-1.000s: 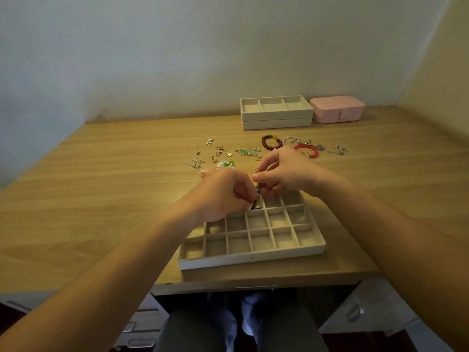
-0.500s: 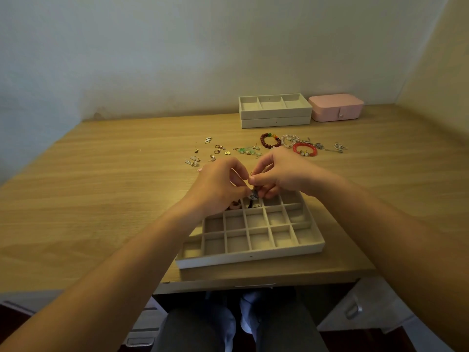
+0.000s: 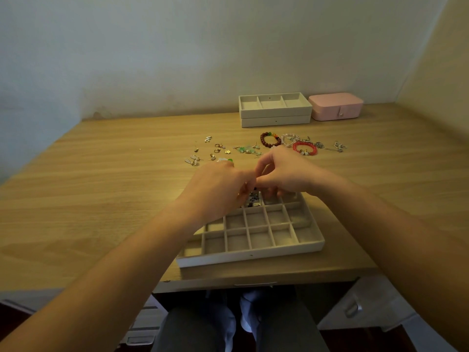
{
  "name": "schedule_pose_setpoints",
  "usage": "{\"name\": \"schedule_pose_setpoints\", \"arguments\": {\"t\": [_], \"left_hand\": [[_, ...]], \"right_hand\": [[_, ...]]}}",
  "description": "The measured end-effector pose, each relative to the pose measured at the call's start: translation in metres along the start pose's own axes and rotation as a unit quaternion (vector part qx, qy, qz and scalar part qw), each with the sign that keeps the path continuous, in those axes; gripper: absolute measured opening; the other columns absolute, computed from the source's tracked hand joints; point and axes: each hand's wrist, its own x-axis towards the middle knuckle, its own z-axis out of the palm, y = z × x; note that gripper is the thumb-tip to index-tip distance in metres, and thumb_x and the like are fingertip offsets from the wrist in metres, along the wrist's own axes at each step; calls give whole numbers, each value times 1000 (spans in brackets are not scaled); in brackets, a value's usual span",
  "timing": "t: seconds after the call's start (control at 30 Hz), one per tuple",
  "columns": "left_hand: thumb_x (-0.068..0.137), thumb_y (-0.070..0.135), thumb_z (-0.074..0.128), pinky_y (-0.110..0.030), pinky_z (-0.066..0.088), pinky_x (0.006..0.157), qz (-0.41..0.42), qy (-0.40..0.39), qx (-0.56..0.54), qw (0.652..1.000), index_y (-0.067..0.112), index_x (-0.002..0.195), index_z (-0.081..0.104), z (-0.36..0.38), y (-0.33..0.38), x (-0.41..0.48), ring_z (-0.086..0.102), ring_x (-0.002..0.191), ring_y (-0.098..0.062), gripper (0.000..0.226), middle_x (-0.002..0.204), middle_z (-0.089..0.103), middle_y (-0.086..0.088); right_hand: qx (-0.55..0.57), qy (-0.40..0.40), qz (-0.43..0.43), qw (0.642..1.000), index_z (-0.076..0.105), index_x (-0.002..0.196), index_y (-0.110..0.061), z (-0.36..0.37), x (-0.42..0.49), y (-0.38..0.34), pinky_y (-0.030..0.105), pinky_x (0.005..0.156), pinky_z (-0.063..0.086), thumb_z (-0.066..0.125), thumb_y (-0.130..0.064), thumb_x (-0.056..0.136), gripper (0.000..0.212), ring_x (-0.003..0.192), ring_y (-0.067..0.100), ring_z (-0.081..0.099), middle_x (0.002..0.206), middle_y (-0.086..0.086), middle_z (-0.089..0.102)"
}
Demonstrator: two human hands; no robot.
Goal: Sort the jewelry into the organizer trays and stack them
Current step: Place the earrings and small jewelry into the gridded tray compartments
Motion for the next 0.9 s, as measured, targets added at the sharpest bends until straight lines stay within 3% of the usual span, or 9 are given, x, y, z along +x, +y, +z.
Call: {"name": "schedule_pose_setpoints", "arguments": {"t": [0.23,0.33,0.47,0.63,0.77,0.9], "left_hand": [[93,36,62,-35,52,73,1,-7,-4,1000,38,111,63,2,5,-2,62,92,-21,18,97,67,1],[86,28,72,-40,54,80,-59,-10,-91,994,34,101,61,12,4,-1,64,93,-19,20,98,73,8],[76,19,80,-39,56,76,-117,6,-202,972,33,87,57,17,1,1,64,80,-13,29,84,69,13],[78,21,78,-41,56,76,-111,-5,-179,977,31,85,54,15,3,4,67,85,-18,26,85,71,8],[80,19,68,-40,54,76,-92,-13,-182,979,30,88,68,12,-1,1,62,85,-16,14,89,68,10],[88,24,62,-38,51,80,-63,-32,-161,984,38,91,76,10,-5,-7,56,86,-13,20,91,60,11]], "right_hand": [[-69,15,-27,997,75,83,-22,8,4,-1,20,60,60,81,-14,85,10,77,9,73,82,-5,74],[-87,31,-36,995,78,83,-21,10,4,-1,21,61,57,82,-14,82,8,74,6,70,78,-6,73],[-122,44,-51,990,80,86,-19,15,4,-1,25,68,56,82,-15,81,7,75,3,67,78,-7,72],[-165,46,-56,984,81,89,-24,16,3,-1,28,71,54,81,-23,83,6,79,9,65,84,-6,73],[-172,34,-59,983,82,92,-28,13,3,1,30,75,51,78,-26,88,6,82,9,61,86,-8,71],[-162,27,-57,985,82,98,-26,12,2,2,28,74,52,73,-25,93,10,80,3,61,85,-10,71]]}}
